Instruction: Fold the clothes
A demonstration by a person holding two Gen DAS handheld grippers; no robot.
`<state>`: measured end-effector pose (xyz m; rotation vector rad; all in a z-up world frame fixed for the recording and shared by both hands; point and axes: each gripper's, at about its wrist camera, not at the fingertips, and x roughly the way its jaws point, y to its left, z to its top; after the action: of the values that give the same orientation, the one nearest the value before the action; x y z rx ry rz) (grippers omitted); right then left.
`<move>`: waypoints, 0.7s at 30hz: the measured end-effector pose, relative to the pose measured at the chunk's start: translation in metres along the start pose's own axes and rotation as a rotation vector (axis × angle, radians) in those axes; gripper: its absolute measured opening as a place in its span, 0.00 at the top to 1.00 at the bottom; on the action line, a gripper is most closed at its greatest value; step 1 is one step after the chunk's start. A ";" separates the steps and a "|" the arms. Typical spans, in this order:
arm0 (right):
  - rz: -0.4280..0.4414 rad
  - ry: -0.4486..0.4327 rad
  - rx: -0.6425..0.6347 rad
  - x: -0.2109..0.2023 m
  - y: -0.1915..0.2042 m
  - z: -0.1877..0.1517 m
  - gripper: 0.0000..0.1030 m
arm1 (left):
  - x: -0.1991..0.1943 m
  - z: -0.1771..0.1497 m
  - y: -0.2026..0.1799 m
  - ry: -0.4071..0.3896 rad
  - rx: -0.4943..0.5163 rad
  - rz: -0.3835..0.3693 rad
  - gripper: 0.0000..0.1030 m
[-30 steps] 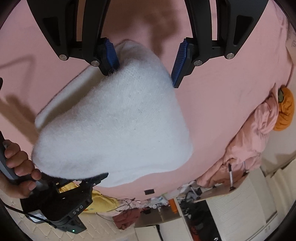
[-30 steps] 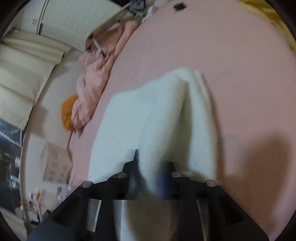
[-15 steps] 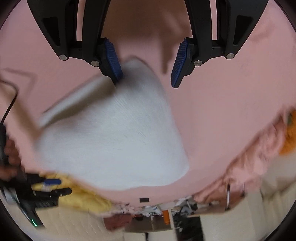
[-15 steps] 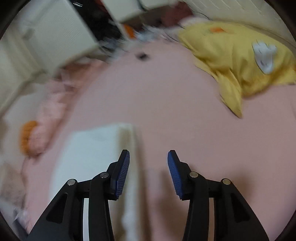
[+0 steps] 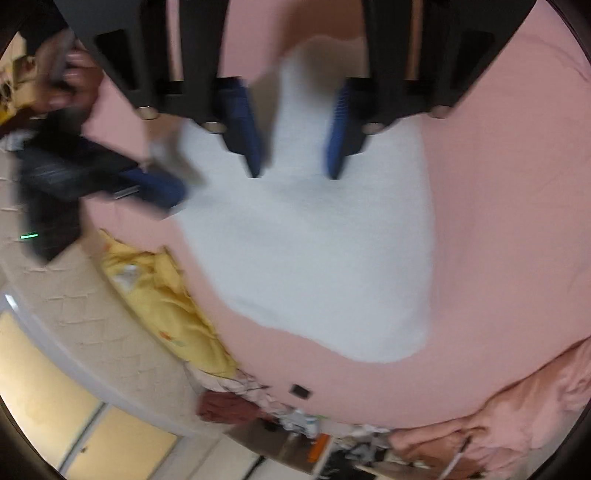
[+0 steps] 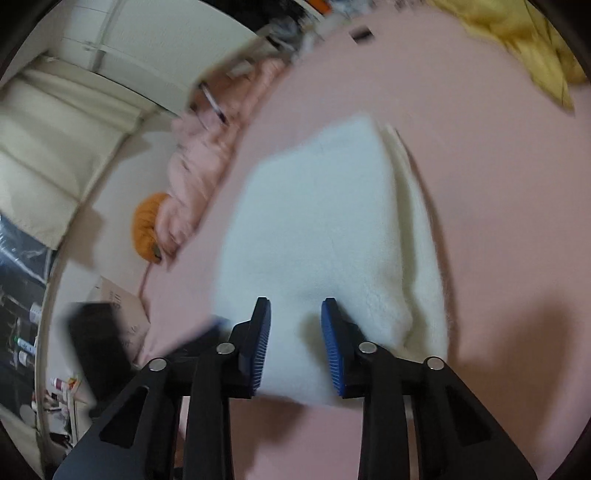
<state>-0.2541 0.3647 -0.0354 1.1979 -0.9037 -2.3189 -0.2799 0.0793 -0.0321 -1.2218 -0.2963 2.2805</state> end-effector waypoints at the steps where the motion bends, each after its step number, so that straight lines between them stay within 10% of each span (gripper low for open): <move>1: -0.021 -0.005 -0.013 0.000 -0.002 0.002 0.59 | 0.000 0.000 0.001 -0.004 -0.007 0.011 0.71; 6: -0.107 0.002 -0.024 0.011 -0.006 0.007 0.64 | -0.015 0.024 -0.018 -0.088 0.018 -0.015 0.56; 13: -0.249 -0.011 -0.198 0.028 0.014 0.005 0.56 | 0.041 0.025 -0.019 0.019 0.115 0.146 0.56; 18: -0.237 -0.090 -0.236 0.003 0.028 0.005 0.56 | 0.028 0.067 -0.034 -0.062 0.093 0.082 0.56; 21: -0.248 -0.097 -0.316 0.006 0.042 -0.001 0.56 | 0.069 0.084 -0.012 0.035 0.008 0.134 0.57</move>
<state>-0.2556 0.3309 -0.0105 1.1215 -0.4101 -2.6122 -0.3757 0.1314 -0.0281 -1.3113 -0.1972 2.3684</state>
